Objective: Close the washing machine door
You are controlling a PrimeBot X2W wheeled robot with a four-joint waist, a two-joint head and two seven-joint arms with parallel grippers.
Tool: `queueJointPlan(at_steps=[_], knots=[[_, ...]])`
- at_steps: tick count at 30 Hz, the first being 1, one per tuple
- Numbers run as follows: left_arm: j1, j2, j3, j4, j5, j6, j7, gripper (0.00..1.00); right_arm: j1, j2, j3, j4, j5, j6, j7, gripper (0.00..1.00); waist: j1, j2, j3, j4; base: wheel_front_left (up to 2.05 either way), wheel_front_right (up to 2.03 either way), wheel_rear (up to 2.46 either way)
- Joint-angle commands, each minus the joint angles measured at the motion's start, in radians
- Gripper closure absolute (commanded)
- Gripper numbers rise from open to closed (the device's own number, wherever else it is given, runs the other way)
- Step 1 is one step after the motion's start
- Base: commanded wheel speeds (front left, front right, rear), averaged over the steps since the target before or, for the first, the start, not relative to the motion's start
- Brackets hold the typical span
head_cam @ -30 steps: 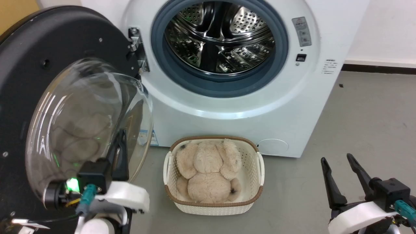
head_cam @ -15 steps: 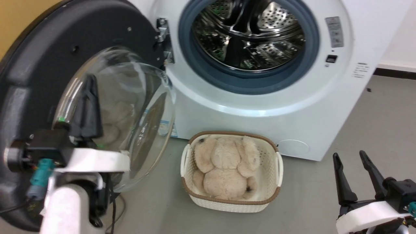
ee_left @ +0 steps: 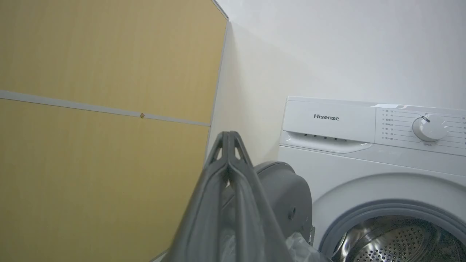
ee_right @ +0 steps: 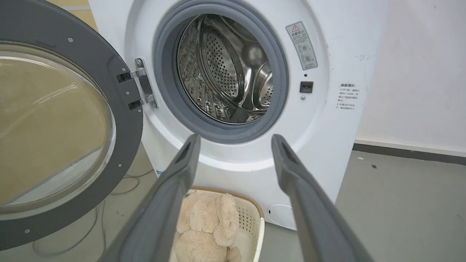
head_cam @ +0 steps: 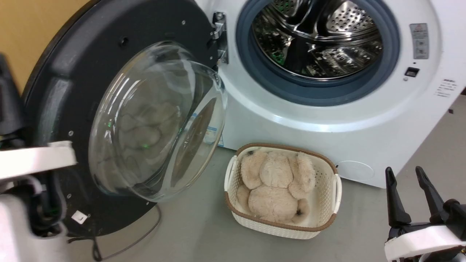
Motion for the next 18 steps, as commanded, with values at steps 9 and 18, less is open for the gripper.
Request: queueJointPlan(at_steps=[9,18], knots=[[-0.006,0.005,0.184,0.1,-0.224,-0.001,0.06,1.0,-0.021,0.003,-0.013,-0.015,0.022,0.0,-0.031,0.0,0.0,0.0,0.022,0.051,0.0,0.0,0.0],[0.02,-0.033,0.259,0.238,-0.447,-0.018,0.191,1.0,-0.018,0.003,-0.029,-0.02,0.041,0.0,-0.047,0.0,0.0,0.0,0.029,0.085,0.0,0.0,0.0]])
